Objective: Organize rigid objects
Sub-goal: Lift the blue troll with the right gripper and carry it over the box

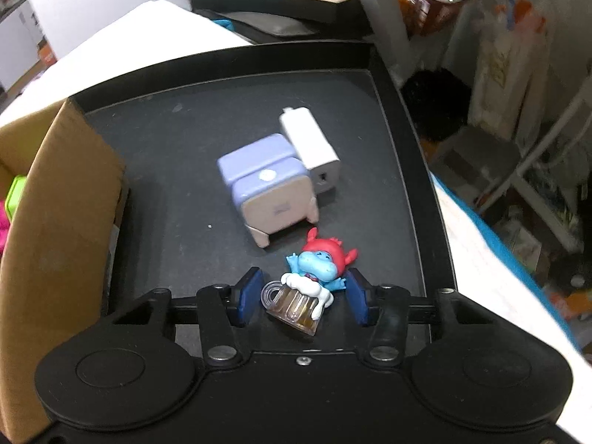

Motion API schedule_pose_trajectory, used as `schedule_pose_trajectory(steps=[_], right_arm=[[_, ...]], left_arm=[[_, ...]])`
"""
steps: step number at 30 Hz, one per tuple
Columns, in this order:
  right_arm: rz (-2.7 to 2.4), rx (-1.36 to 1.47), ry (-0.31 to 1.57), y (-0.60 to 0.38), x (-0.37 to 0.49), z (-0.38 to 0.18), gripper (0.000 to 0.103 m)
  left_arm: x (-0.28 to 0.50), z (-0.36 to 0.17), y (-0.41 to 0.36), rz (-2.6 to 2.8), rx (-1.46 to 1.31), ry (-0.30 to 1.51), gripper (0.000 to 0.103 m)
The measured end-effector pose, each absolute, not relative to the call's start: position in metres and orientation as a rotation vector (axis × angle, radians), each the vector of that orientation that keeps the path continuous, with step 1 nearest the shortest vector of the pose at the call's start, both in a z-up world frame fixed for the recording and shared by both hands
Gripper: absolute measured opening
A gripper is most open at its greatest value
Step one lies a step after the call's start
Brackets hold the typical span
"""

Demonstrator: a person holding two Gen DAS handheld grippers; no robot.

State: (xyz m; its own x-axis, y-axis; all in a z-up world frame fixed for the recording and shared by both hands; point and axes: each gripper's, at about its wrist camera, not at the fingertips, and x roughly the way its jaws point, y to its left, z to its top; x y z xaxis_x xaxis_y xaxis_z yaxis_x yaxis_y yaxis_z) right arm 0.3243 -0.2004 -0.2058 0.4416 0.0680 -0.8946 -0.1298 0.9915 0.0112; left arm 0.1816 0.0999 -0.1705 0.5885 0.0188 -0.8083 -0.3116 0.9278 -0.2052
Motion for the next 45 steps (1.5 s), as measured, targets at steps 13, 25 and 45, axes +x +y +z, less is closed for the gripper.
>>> schedule_pose_trajectory(steps=[13,25,45], right_arm=[[-0.001,0.13,1.161,-0.243,0.323,-0.198,0.055],[-0.023,0.342,1.182,-0.268,0.321,-0.199,0.054],[0.011,0.058,1.122,-0.229,0.328,-0.199,0.054]], left_arm=[[0.179,-0.17,0.104,0.184,-0.357,0.926,0.017],[0.179,-0.17,0.103,0.186,-0.344,0.926,0.017],[0.18,-0.171,0.102,0.189,-0.344,0.928,0.017]])
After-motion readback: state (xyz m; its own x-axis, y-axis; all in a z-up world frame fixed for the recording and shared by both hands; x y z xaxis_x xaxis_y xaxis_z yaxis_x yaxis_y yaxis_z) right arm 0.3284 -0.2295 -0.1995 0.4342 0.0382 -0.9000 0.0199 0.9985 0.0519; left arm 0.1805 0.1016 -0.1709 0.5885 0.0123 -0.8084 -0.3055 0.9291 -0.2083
